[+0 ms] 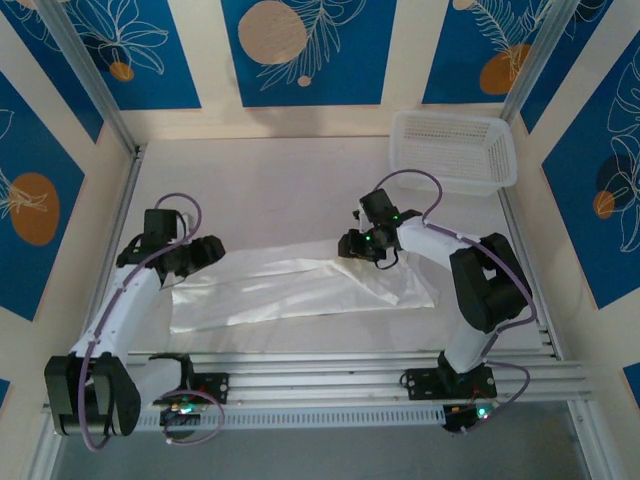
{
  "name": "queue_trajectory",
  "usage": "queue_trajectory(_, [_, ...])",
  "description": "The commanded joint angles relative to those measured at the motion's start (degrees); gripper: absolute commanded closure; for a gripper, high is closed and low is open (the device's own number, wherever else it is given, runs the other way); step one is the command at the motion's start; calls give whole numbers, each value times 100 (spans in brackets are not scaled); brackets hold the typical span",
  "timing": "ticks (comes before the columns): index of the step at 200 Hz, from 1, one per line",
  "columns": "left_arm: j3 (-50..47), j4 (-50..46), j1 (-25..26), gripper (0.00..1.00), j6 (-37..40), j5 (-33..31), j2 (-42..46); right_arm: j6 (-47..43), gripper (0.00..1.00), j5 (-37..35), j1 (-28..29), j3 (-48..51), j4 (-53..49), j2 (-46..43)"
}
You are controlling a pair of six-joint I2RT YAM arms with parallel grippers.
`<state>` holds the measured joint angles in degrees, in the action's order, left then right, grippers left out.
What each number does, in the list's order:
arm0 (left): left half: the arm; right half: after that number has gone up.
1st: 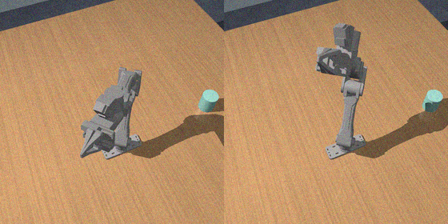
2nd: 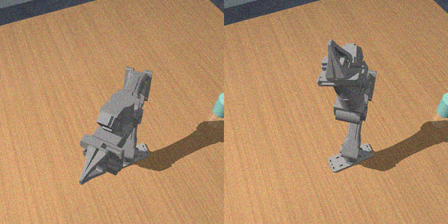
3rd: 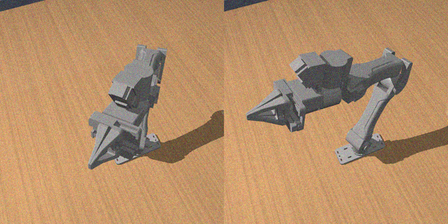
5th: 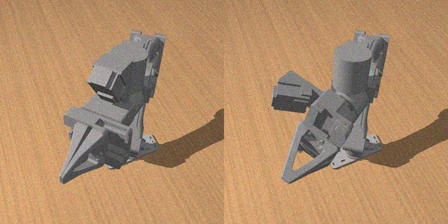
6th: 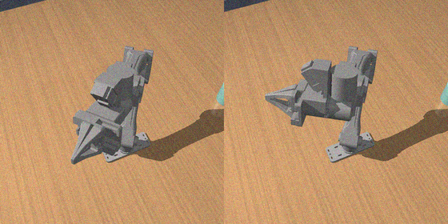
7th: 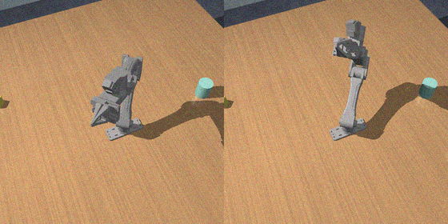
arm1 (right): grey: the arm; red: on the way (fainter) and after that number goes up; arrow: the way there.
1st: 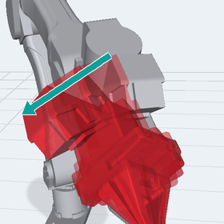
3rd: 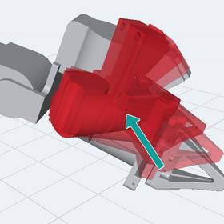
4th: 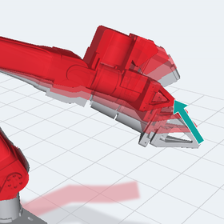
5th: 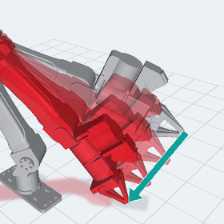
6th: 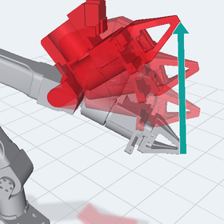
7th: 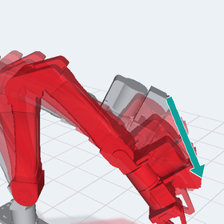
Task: Fold the inside-out t-shirt
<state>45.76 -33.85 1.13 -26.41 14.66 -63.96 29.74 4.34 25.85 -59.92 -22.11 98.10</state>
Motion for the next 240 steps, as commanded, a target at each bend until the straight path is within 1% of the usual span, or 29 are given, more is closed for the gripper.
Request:
queue_trajectory(1, [-32, -61, 73, 38, 119, 84, -64, 21, 61, 603, -71, -94, 115, 67])
queue_trajectory(24, [-19, -67, 72, 38, 111, 40, -51, 108, 82, 712, -30, 6, -67, -181])
queue_trajectory(45, [-4, -78, 72, 38, 120, -4, -77, 400, 100, 813, 178, 497, -53, -733])
queue_trajectory(72, [4, -62, 72, 38, 121, -86, -107, 1057, 100, 784, 750, 1499, 214, -1409])
queue_trajectory(87, [-5, -2, 73, 38, 119, -73, -124, 1139, 100, 383, 807, 1706, 136, -1695])
queue_trajectory(92, [-14, 36, 81, 38, 119, -59, -133, 1125, 95, 214, 757, 1687, 75, -1767])
queue_trajectory(106, [9, 101, 81, 38, 114, 5, -192, 985, 67, -105, 460, 1406, -124, -1760])
queue_trajectory(112, [42, 82, 85, 38, 130, 25, -218, 881, 62, -173, 319, 1235, -201, -1647])
queue_trajectory(117, [76, 65, 81, 38, 143, 33, -240, 781, 60, -239, 216, 1051, -258, -1514])
queue_trajectory(131, [147, 23, 86, 38, 210, 95, -244, 567, 60, -369, -44, 528, -465, -1021])
queue_trajectory(141, [161, 34, 90, 38, 319, 264, -200, 409, 59, -301, -158, 177, -514, -688])
queue_trajectory(158, [132, 176, 121, 38, 556, 866, -97, 276, 59, -158, -252, -282, -504, -176])
queue_trajectory(167, [103, 265, 152, 35, 655, 1186, -40, 231, 58, -13, -273, -479, -514, 52])
queue_trajectory(178, [84, 315, 205, 31, 744, 1430, 21, 192, 58, 169, -281, -656, -514, 282])
queue_trajectory(202, [32, 378, 281, 23, 800, 1632, 63, 173, 57, 542, -243, -768, -497, 545])
queue_trajectory(222, [4, 461, 333, 17, 826, 1744, 36, 155, 57, 794, -216, -619, -406, 587])
queue_trajectory(240, [3, 550, 411, 14, 878, 1904, -23, 131, 58, 983, -212, -457, -350, 552])
